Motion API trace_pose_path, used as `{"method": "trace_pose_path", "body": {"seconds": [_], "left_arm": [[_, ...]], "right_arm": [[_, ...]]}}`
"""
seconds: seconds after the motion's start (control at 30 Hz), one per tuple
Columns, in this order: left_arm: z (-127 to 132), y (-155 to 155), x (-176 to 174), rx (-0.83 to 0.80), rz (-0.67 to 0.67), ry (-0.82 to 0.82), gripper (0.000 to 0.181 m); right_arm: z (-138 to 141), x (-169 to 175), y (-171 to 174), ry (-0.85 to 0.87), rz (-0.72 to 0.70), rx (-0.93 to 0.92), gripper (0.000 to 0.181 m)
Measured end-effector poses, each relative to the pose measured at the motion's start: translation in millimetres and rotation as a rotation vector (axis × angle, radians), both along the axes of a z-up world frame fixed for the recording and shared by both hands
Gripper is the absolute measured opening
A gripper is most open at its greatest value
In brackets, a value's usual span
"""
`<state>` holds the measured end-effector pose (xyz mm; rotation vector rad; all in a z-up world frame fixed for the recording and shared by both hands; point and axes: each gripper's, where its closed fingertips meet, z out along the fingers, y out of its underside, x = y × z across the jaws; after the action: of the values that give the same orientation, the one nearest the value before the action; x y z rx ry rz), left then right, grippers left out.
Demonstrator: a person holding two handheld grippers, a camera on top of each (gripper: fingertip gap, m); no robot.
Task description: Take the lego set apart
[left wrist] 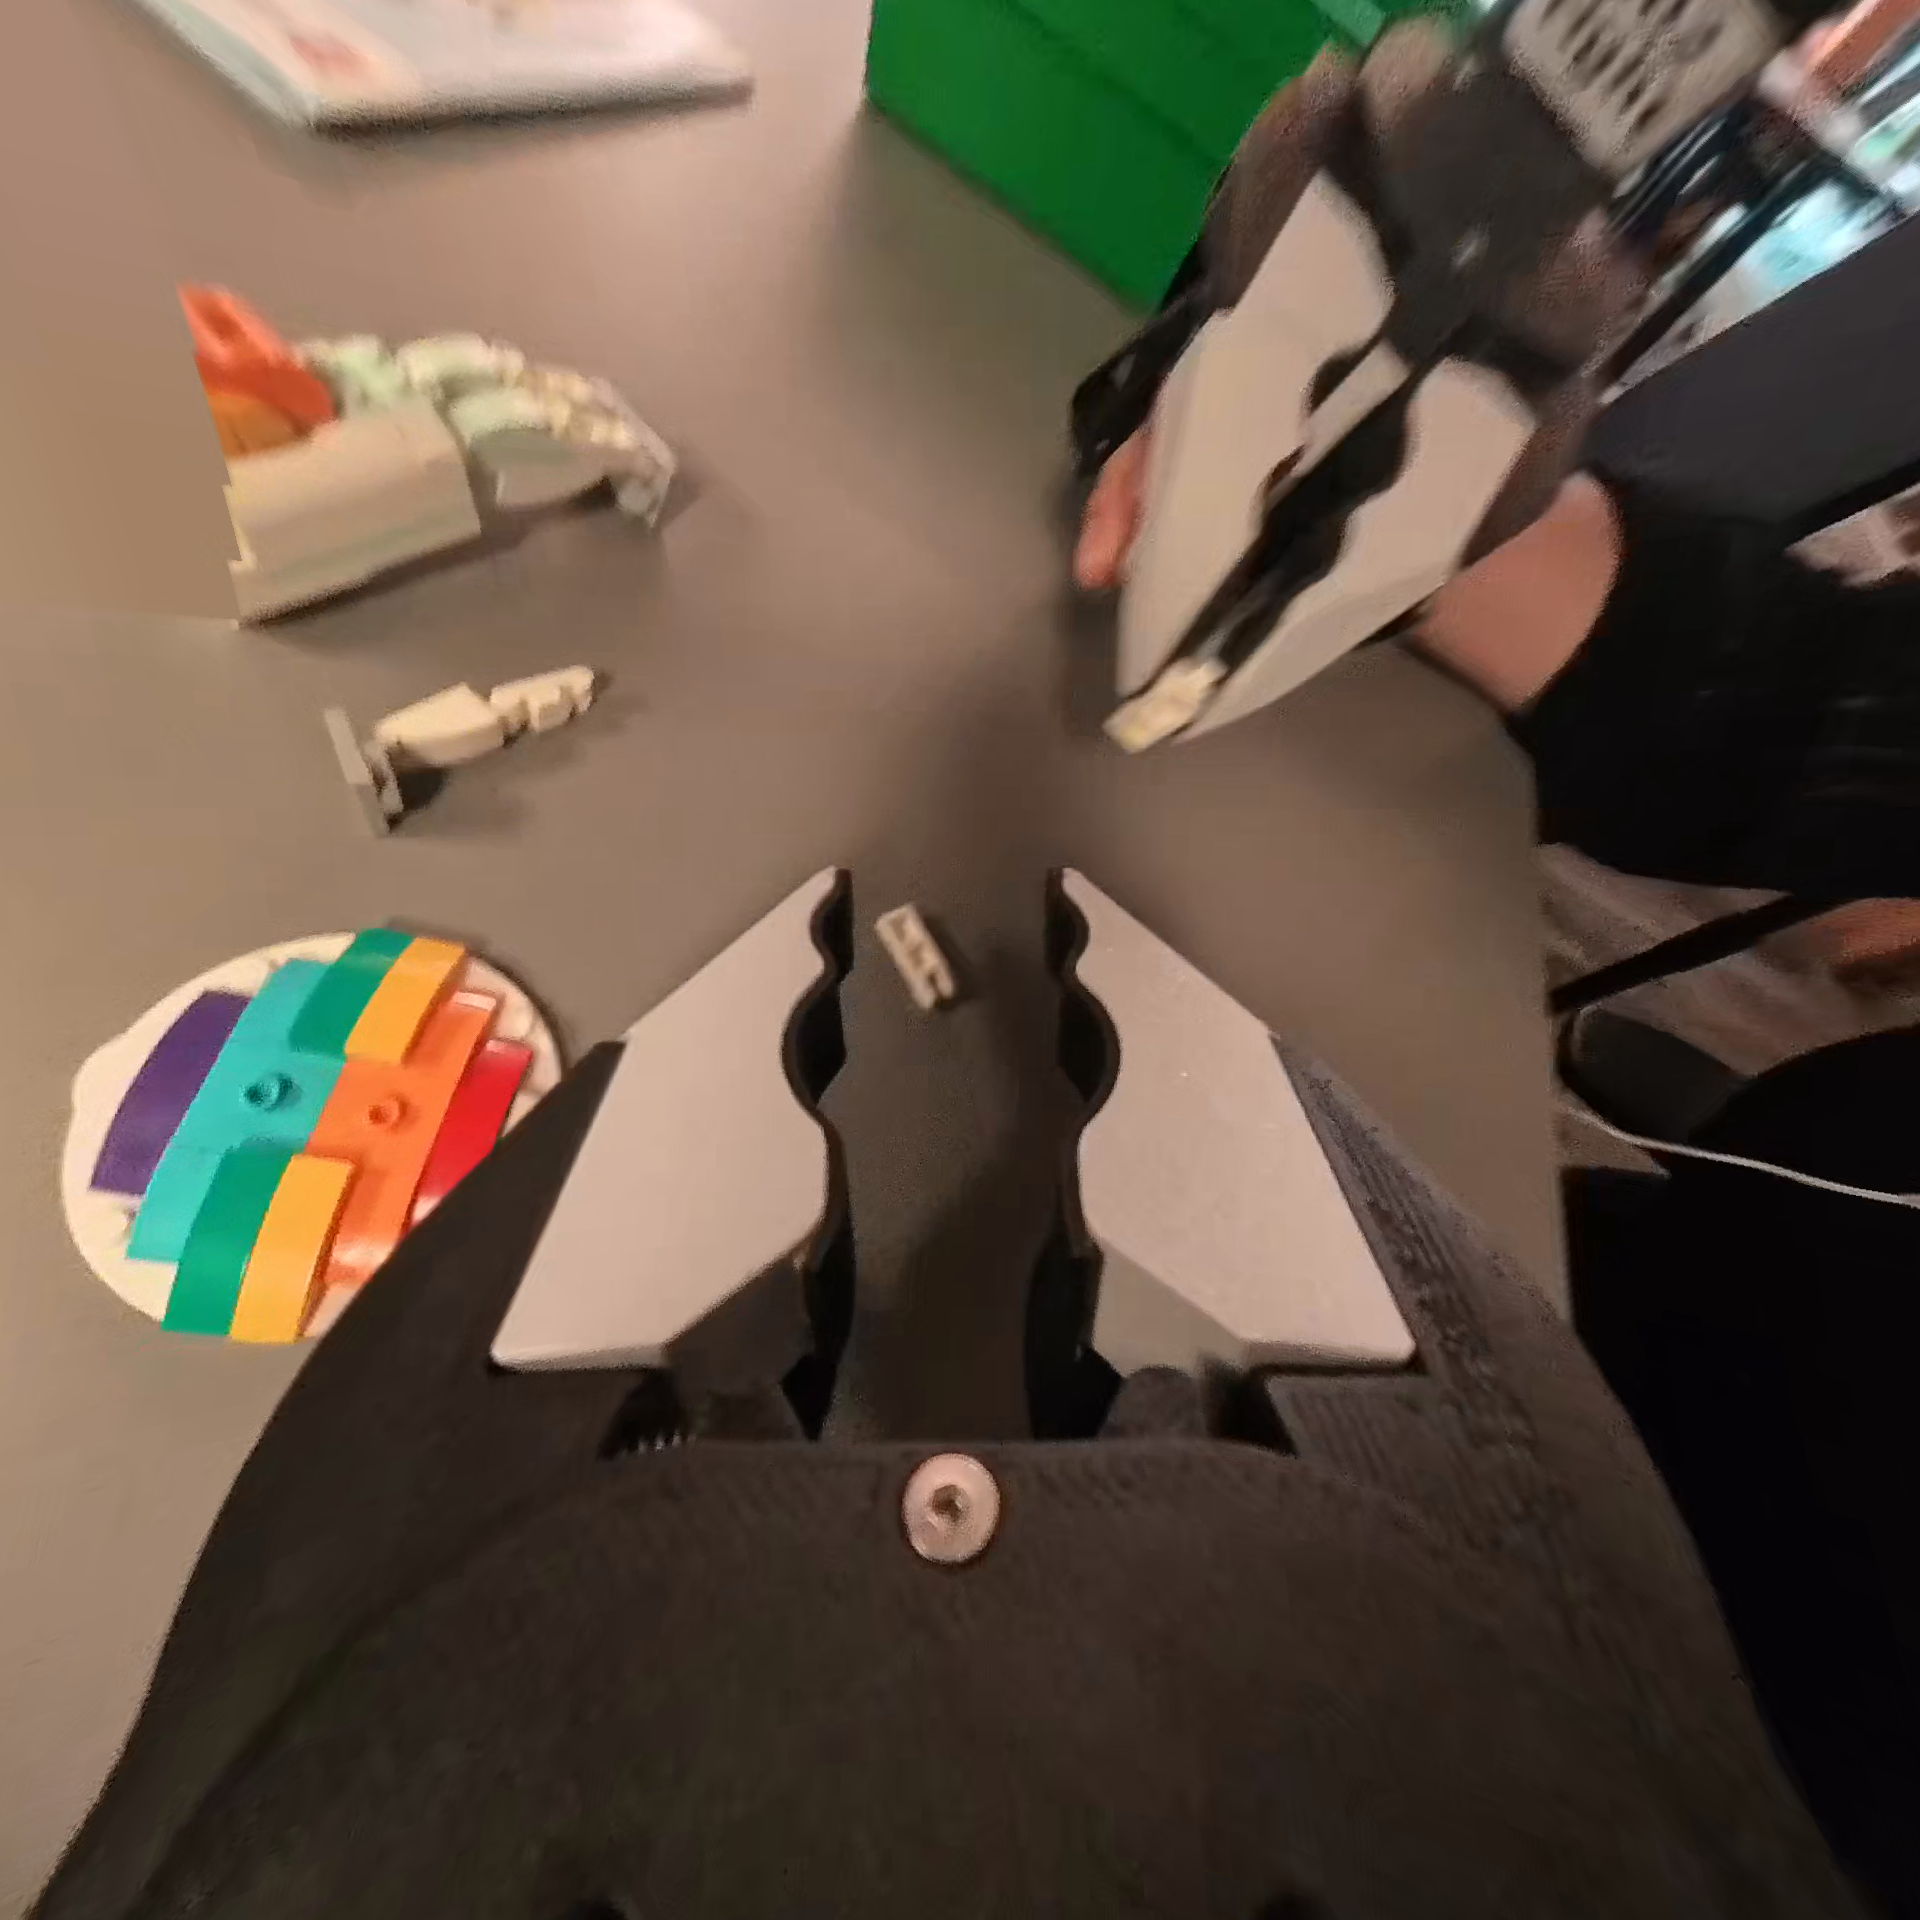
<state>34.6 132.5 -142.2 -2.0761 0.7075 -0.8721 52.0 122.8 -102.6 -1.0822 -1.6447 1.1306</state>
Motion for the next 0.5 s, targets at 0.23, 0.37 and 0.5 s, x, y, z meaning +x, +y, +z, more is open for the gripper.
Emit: {"method": "trace_pose_path", "body": {"seconds": [0.23, 0.37, 0.5], "left_arm": [[39, -16, 18, -0.004, -0.119, -0.293, 0.025], [33, -17, 23, -0.006, -0.130, -0.271, 0.023], [29, -14, 27, 0.043, -0.106, -0.216, 0.019]], "right_arm": [[-9, -5, 1, -0.015, -0.067, 0.356, 0.006], [-9, -5, 0, -0.013, -0.075, 0.420, 0.006], [-9, -6, 0, -0.015, -0.090, 0.496, 0.006]]}}
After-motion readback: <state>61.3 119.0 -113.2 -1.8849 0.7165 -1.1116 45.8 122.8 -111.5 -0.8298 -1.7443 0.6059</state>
